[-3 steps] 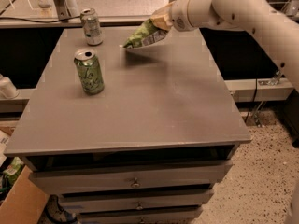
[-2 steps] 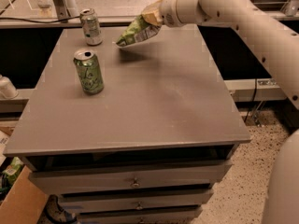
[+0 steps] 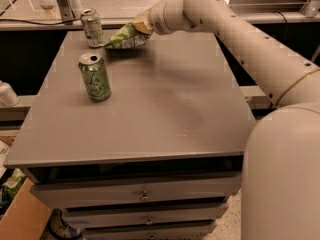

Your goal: Move green jalapeno chip bag near 7up can

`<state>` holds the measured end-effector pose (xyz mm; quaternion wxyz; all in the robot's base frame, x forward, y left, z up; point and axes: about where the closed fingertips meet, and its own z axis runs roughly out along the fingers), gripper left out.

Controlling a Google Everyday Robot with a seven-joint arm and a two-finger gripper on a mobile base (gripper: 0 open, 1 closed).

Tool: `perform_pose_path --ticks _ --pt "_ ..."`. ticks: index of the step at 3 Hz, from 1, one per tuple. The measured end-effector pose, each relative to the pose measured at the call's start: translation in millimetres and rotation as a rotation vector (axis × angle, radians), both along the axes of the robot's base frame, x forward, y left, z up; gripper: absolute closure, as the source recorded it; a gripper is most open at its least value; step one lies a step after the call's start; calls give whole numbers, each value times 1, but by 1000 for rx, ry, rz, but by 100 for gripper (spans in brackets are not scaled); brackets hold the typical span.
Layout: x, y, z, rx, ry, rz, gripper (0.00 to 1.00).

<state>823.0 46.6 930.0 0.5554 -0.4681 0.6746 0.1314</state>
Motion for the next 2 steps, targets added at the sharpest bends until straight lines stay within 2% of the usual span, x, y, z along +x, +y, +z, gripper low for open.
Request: perform_pose_path --ticks 1,2 --pt "10 23 -18 -11 20 25 100" --pt "15 32 -30 -35 35 44 84"
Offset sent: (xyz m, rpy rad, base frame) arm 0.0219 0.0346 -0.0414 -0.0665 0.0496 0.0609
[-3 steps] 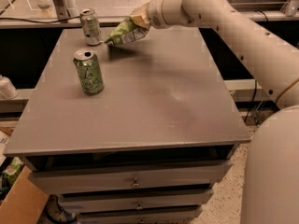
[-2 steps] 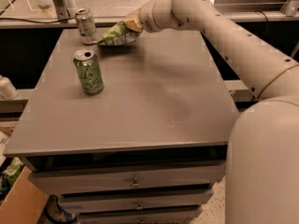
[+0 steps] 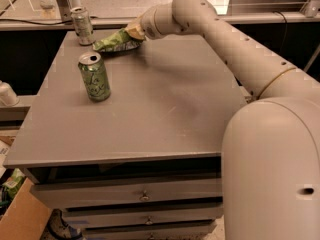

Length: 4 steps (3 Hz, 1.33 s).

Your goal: Move green jalapeno chip bag near 7up can

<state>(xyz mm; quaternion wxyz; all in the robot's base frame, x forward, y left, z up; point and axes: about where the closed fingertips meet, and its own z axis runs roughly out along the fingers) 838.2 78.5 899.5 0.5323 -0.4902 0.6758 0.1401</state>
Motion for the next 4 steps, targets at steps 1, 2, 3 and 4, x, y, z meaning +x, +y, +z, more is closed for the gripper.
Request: perform_pose_path --ticks 1,2,3,4 --pt "-1 -1 -10 -18 17 10 60" --pt "-5 -3 -17 -33 31 20 37" --pt "-9 -3 -20 -44 44 34 13" --pt "-15 -4 -20 -42 56 47 0"
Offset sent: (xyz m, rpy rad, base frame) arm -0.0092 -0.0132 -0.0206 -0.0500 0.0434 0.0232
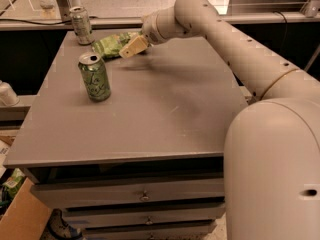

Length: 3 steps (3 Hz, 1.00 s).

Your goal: Move green jalapeno chip bag near 7up can

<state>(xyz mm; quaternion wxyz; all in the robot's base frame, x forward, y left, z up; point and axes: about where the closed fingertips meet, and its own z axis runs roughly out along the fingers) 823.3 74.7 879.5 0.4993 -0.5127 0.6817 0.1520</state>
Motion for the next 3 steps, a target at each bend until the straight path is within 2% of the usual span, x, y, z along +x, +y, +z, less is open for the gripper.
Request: perform_pose_path --ticks 1,2,3 --pt "-14 -19 12 35 8 -9 0" --pt "-37 -69 24 72 28 -61 0" --pt "-63 -149 39 113 33 -134 0"
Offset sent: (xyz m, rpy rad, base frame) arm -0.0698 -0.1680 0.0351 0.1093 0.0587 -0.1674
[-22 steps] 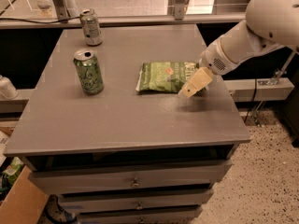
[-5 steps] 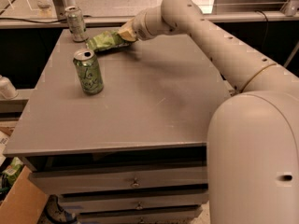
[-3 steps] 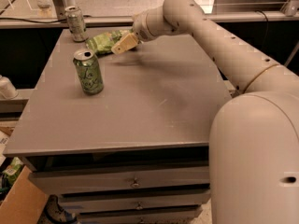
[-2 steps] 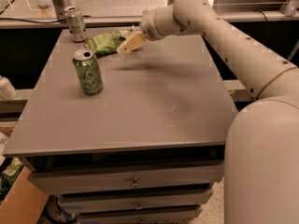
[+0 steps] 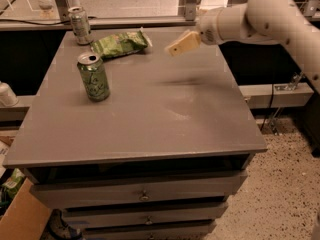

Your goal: Move green jalapeno chip bag near 7up can

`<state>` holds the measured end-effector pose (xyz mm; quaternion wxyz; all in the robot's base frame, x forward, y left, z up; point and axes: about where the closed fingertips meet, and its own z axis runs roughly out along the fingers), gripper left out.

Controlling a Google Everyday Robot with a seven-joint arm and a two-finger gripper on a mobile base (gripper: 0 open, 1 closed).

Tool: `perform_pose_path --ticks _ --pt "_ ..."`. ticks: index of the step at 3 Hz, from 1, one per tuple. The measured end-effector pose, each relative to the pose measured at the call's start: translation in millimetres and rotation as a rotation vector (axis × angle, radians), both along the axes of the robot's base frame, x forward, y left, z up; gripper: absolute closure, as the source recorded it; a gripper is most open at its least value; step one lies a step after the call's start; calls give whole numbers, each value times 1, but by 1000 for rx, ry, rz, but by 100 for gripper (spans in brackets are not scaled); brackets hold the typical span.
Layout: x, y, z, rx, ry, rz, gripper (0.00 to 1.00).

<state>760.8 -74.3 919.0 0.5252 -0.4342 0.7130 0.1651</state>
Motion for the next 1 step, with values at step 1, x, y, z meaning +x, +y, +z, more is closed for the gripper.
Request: perform_pose_path --ticks 1 --pt "-26 -80 8 29 7 -59 0"
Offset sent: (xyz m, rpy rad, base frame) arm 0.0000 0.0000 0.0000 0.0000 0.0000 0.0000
